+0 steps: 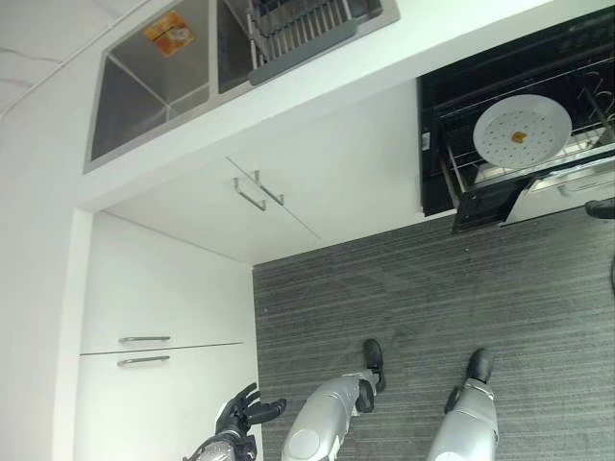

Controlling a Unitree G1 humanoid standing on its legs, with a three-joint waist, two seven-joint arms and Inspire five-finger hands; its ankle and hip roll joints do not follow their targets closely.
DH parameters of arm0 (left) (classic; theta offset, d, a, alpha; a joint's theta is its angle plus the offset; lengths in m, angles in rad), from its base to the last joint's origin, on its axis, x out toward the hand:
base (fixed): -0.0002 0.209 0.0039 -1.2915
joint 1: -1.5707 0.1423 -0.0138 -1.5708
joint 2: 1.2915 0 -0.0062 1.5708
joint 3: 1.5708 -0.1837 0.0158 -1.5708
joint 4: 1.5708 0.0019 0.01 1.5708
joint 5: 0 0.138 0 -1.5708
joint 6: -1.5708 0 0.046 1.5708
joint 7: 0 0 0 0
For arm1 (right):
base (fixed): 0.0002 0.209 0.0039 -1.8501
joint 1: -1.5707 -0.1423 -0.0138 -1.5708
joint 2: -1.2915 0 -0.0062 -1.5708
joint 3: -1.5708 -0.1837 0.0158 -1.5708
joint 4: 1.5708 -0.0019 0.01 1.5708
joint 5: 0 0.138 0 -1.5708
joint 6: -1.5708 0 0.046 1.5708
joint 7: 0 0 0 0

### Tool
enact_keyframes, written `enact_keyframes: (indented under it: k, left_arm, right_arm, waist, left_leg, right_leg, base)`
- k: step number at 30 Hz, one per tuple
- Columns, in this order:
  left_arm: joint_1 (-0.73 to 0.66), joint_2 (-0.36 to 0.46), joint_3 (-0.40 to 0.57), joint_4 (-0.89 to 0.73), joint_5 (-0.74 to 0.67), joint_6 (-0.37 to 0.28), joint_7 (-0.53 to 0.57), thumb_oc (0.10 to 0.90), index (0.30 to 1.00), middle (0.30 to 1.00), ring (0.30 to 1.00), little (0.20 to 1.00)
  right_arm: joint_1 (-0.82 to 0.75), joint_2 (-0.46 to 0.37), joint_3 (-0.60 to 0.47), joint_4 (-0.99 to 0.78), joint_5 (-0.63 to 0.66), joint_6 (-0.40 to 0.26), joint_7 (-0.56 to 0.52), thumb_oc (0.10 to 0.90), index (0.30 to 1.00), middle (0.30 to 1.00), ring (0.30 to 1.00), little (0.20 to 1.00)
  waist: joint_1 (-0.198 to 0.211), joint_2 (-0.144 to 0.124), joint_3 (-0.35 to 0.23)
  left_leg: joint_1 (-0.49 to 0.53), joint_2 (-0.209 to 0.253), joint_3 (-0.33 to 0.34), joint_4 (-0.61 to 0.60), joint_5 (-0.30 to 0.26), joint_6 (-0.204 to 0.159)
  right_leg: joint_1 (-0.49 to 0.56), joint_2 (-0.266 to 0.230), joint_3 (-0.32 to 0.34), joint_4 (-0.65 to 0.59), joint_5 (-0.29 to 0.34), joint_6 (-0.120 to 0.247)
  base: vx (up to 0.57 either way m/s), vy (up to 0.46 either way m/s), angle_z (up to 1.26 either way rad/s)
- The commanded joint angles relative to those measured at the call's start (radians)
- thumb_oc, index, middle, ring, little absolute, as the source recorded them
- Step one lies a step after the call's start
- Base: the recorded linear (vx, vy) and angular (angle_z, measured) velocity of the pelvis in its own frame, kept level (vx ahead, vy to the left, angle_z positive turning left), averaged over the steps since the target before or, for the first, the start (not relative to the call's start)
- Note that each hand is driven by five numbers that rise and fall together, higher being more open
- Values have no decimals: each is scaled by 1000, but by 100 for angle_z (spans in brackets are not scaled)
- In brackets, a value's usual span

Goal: Place the dishes in the dishwasher.

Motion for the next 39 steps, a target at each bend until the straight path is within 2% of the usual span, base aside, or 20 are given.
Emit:
enact_keyframes:
  k: [1,9,12,18,24,25,26,29,30,33,35,36,37,39]
  left_arm:
    - [74,109,12,5,-32,-22,17,800,900,900,900,900]
    - [142,139,43,-1,24,-8,-14,800,900,900,900,900]
    - [184,147,65,26,61,-11,-31,800,900,900,900,900]
    - [227,165,118,70,106,-11,-63,800,900,900,900,900]
    - [241,181,165,106,141,4,-87,800,900,900,900,900]
    - [242,185,174,114,145,4,-93,800,900,900,900,900]
    - [243,190,178,115,141,1,-98,800,900,900,900,900]
    - [249,199,191,119,143,-6,-116,800,900,900,900,900]
    - [251,200,192,120,149,-7,-124,800,900,900,900,900]
    - [251,213,201,105,141,16,-137,800,900,900,900,900]
    - [255,233,217,97,145,36,-158,800,900,900,900,900]
    - [260,242,227,101,147,40,-170,800,900,900,900,900]
    - [261,253,235,108,146,41,-178,800,900,900,900,900]
    - [260,271,250,108,146,50,-195,800,900,900,900,900]
  right_arm:
    - [-148,11,83,-93,-47,-85,30,800,900,900,900,900]
    - [-315,-48,188,-54,-62,-78,36,800,900,900,900,900]
    - [-382,-68,233,-29,-57,-65,75,800,900,900,900,900]
    - [-416,-86,249,-11,-35,-88,112,800,900,900,900,900]
    - [-431,-86,265,-2,-43,-172,153,800,900,900,900,900]
    - [-429,-83,262,-3,-30,-196,159,800,900,900,900,900]
    - [-428,-83,256,-6,-18,-222,168,800,900,900,900,900]
    - [-426,-84,249,-11,-4,-296,180,800,900,900,900,900]
    - [-426,-84,245,-13,-4,-310,180,800,900,900,900,900]
    - [-434,-87,249,-13,10,-321,195,800,900,900,900,900]
    - [-447,-91,262,-9,27,-306,249,800,900,900,900,900]
    - [-452,-91,276,-12,28,-371,250,800,900,900,900,900]
    - [-451,-85,285,-23,50,-470,270,800,900,900,900,900]
    - [-442,-78,295,-43,68,-517,267,800,900,900,900,900]
  waist:
    - [74,-24,-74]
    - [126,-14,-108]
    - [157,-8,-124]
    - [195,2,-137]
    - [218,4,-147]
    - [222,-1,-151]
    - [224,3,-148]
    - [231,2,-151]
    - [233,-1,-155]
    - [238,-4,-161]
    - [242,-9,-167]
    - [245,-12,-172]
    - [248,-18,-178]
    - [252,-24,-185]
  left_leg:
    - [-17,46,-130,93,-117,-103]
    - [-3,36,-176,93,-103,-111]
    - [-6,32,-200,93,-93,-115]
    - [-15,25,-234,93,-78,-119]
    - [-31,19,-252,93,-68,-120]
    - [-18,20,-257,93,-90,-127]
    - [-32,21,-256,93,-67,-121]
    - [-38,20,-263,93,-64,-121]
    - [-27,19,-270,93,-87,-127]
    - [-34,18,-273,93,-86,-128]
    - [-39,21,-275,93,-81,-129]
    - [-42,23,-278,93,-79,-129]
    - [-43,27,-279,93,-77,-131]
    - [-41,29,-281,93,-76,-133]
  right_leg:
    - [15,-23,18,37,-66,18]
    - [63,-32,-22,37,-81,15]
    - [76,-36,-44,37,-89,16]
    - [93,-44,-77,37,-96,20]
    - [92,-50,-98,37,-98,29]
    - [106,-47,-90,37,-126,40]
    - [95,-49,-105,37,-102,30]
    - [95,-47,-112,37,-102,31]
    - [105,-43,-101,37,-131,42]
    - [99,-43,-102,37,-132,47]
    - [98,-40,-104,37,-133,48]
    - [99,-37,-108,37,-133,48]
    - [104,-35,-112,37,-135,50]
    - [112,-37,-119,37,-134,52]
  base:
    - [142,29,20]
    - [148,1,24]
    - [119,4,16]
    - [57,-4,12]
    - [6,0,19]
    - [-37,-12,18]
    - [-45,-13,15]
    - [-65,-19,10]
    - [32,-41,17]
    - [-41,-19,12]
    - [-51,-20,8]
    - [-55,-30,15]
    - [-41,-23,16]
    - [-14,-14,13]
